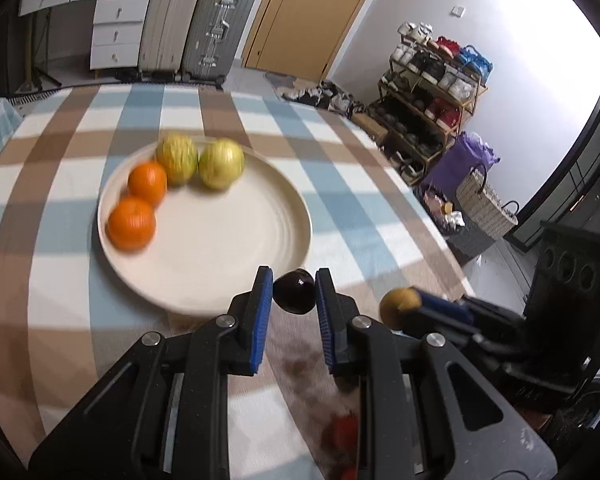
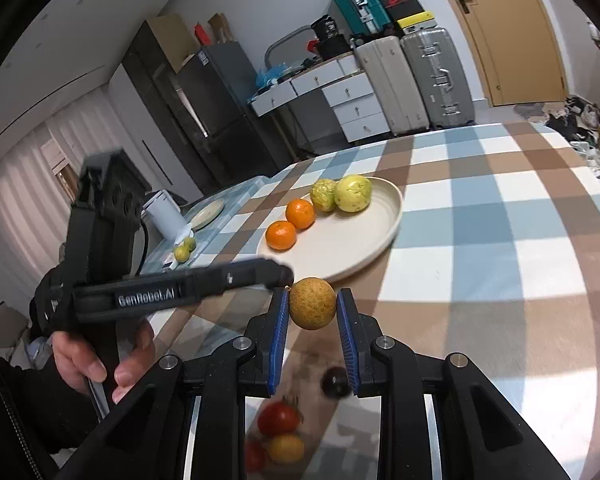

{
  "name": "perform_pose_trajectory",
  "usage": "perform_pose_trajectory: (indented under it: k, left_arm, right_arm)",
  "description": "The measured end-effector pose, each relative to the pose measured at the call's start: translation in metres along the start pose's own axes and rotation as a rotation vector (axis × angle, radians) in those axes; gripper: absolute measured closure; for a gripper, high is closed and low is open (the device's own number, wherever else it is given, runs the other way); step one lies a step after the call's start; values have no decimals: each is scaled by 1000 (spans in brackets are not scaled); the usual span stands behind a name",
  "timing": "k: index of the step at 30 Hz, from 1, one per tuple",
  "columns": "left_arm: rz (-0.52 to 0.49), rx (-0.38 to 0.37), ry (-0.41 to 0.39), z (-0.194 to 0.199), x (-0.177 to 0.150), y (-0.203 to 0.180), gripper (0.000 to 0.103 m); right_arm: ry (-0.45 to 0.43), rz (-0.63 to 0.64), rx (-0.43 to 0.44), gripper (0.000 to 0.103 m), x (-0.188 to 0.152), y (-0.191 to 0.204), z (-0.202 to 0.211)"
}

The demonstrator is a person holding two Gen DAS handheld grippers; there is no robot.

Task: Organize fruits
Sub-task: 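Carry the plum and tan fruit onto the white plate and open both grippers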

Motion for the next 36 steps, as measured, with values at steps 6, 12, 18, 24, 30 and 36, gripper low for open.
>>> perform_pose_trajectory:
  k: [6, 12, 18, 24, 30, 36]
  left_arm:
    - [10, 12, -24, -16, 36, 10, 84]
    - [31, 40, -33, -42, 62, 29, 84]
    - [77, 67, -21, -67, 74, 53, 84]
    - [83, 67, -6, -84, 78, 58, 84]
    - [104, 78, -22, -93, 81, 63, 84]
    - [108, 105, -24, -97, 82, 67, 84]
  right_arm:
    - [27, 13, -4, 78, 24, -13, -25]
    - [62, 56, -21, 78, 52, -27, -58]
    - [95, 29, -29, 78, 71, -47, -93]
    - [132, 23, -46, 78, 79, -63, -125]
    - [153, -65, -12, 78, 83, -80, -144]
    - [161, -93, -31, 77, 83, -84, -155]
Point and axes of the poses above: each gripper's, at about its wrist camera, not at the fingertips, and z roughly against the way its jaws point, y to its left, x to its top, the point moved 4 cm from there along -z, roughly the way its jaws point, and after that the axes turned 8 degrees about z, right-handed, at the moved point
